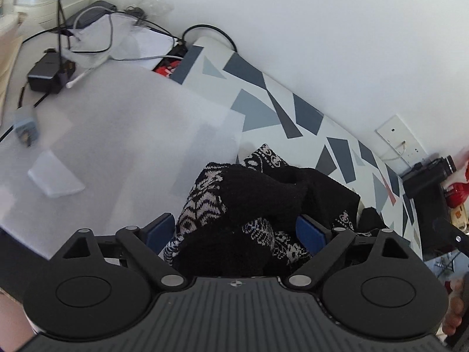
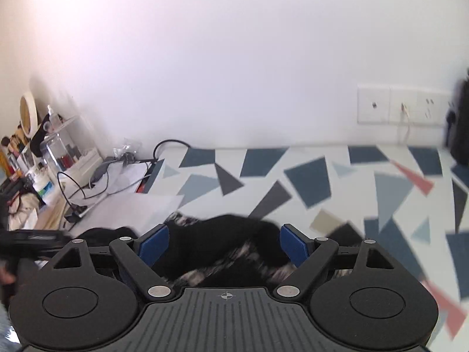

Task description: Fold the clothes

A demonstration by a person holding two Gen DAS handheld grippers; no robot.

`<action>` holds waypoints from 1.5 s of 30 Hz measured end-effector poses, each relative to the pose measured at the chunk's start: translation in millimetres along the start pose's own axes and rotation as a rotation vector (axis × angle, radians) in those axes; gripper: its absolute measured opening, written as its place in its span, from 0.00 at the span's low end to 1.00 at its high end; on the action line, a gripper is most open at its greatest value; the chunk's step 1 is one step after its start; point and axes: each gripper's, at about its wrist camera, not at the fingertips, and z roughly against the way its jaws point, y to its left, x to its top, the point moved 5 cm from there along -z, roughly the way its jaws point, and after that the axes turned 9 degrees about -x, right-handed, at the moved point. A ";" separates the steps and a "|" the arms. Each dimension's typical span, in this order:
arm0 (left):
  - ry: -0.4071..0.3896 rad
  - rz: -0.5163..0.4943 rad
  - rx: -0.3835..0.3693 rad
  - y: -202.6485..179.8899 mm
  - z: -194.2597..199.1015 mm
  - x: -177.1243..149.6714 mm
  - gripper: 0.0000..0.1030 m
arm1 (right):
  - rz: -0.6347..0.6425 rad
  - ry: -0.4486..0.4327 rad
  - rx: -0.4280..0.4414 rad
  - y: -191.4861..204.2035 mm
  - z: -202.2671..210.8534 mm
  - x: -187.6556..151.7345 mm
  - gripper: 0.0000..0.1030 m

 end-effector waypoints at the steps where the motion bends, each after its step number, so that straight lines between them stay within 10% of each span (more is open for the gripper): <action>1: -0.018 0.016 0.017 -3.5 5.8 -5.5 0.89 | 0.043 0.009 0.015 -4.7 -11.6 5.2 0.78; 9: -0.159 0.227 0.174 -38.8 20.5 -69.6 0.92 | 0.436 0.177 0.259 1.0 -117.0 14.0 0.88; 18: -0.157 0.338 0.177 -56.2 -11.3 -118.7 0.92 | 0.702 0.317 0.340 63.9 -201.9 -31.1 0.99; 21: -0.147 0.394 0.170 -55.6 -23.1 -128.3 0.92 | 0.721 0.322 0.353 72.2 -214.2 -38.2 0.88; 25: -0.134 0.469 0.160 -54.9 -38.7 -141.1 0.92 | 0.660 0.310 0.381 54.0 -207.1 -26.2 0.22; 45: 0.136 0.038 0.011 -197.5 -237.3 -54.6 0.83 | -0.137 0.232 -0.185 -257.5 -85.8 -86.2 0.21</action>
